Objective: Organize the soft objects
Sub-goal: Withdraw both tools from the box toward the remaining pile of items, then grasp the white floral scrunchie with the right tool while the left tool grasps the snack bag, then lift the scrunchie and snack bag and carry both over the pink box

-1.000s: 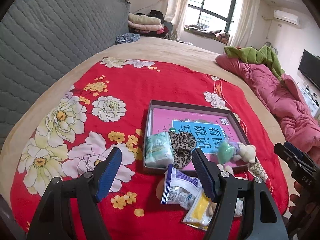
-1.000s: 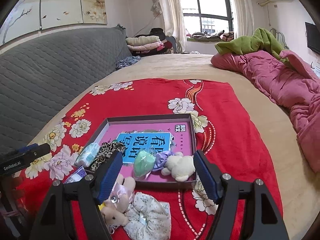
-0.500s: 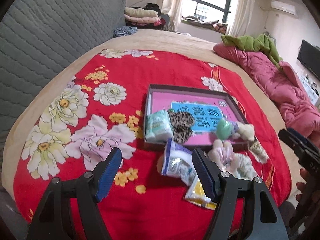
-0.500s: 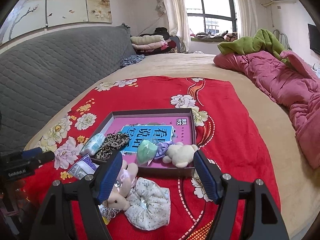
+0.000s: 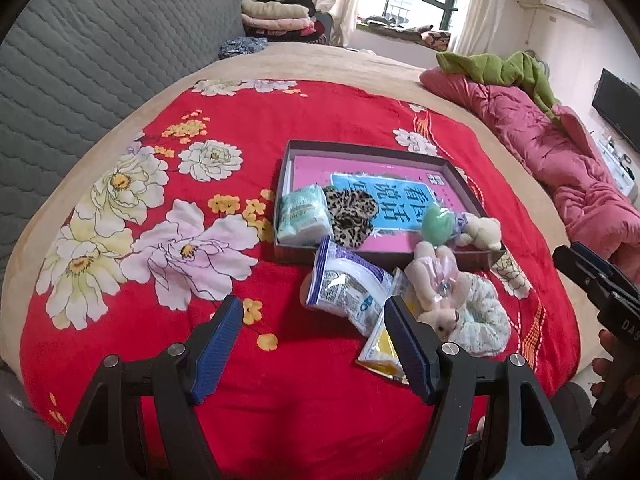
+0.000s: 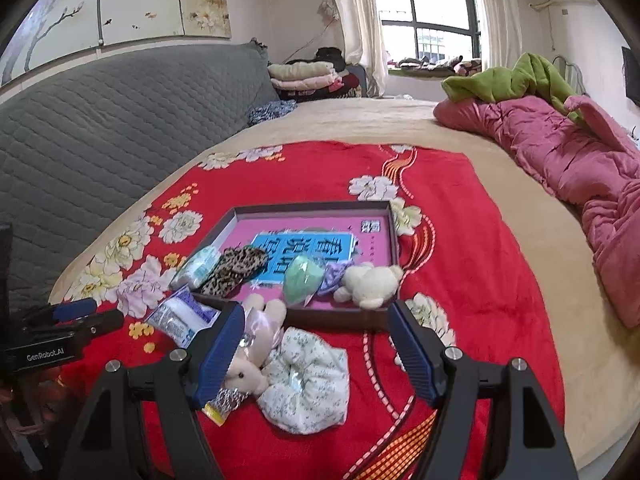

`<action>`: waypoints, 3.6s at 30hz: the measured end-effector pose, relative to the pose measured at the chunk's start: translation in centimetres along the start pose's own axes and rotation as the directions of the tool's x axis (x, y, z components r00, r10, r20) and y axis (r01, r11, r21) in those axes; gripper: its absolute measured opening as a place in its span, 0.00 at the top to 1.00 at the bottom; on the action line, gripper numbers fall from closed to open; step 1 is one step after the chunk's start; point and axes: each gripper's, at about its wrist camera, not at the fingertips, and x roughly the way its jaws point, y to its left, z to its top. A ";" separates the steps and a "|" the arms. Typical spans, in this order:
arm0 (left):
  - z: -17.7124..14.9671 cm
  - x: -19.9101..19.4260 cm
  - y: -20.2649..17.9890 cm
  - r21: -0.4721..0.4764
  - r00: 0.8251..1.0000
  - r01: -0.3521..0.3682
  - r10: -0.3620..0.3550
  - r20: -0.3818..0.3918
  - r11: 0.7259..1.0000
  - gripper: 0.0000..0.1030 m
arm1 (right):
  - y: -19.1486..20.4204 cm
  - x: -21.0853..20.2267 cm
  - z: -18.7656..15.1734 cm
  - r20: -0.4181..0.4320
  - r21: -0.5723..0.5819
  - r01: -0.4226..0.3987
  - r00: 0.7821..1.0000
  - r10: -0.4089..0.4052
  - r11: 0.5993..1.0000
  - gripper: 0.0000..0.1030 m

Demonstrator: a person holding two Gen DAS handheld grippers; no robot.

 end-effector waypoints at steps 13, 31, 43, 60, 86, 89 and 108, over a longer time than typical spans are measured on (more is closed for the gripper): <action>-1.4 2.0 0.7 -0.070 0.996 0.075 -0.078 -0.043 0.995 0.28 | 0.1 1.6 -2.8 -0.078 -0.001 -0.030 0.996 0.030 1.000 0.29; -0.5 7.3 1.5 -0.164 0.990 0.126 -0.135 -0.047 0.978 0.28 | -1.0 4.4 -5.0 -0.151 0.030 -0.019 0.988 0.023 0.999 0.29; 0.3 8.5 -0.2 -0.112 0.981 0.192 -0.195 -0.017 0.975 0.59 | -1.0 6.1 -5.8 -0.201 0.035 0.000 0.979 0.007 0.999 0.29; 1.1 9.1 -2.0 -0.073 0.974 0.224 -0.225 -0.007 0.972 0.63 | -0.9 9.2 -6.4 -0.222 -0.008 0.060 0.973 -0.060 0.998 0.55; 1.9 9.8 -1.2 -0.120 0.955 0.296 -0.291 0.056 0.948 0.76 | -1.3 7.0 -5.1 -0.117 -0.051 0.080 0.989 -0.085 0.996 0.83; 2.1 9.2 -0.5 -0.132 0.950 0.310 -0.302 0.075 0.942 0.76 | -1.0 6.7 -4.8 -0.108 -0.051 0.075 0.991 -0.080 0.996 0.83; 3.3 5.8 2.8 -0.198 0.934 0.342 -0.309 0.180 0.919 0.77 | -1.2 5.3 -3.5 -0.070 -0.040 0.083 0.994 -0.085 0.996 0.83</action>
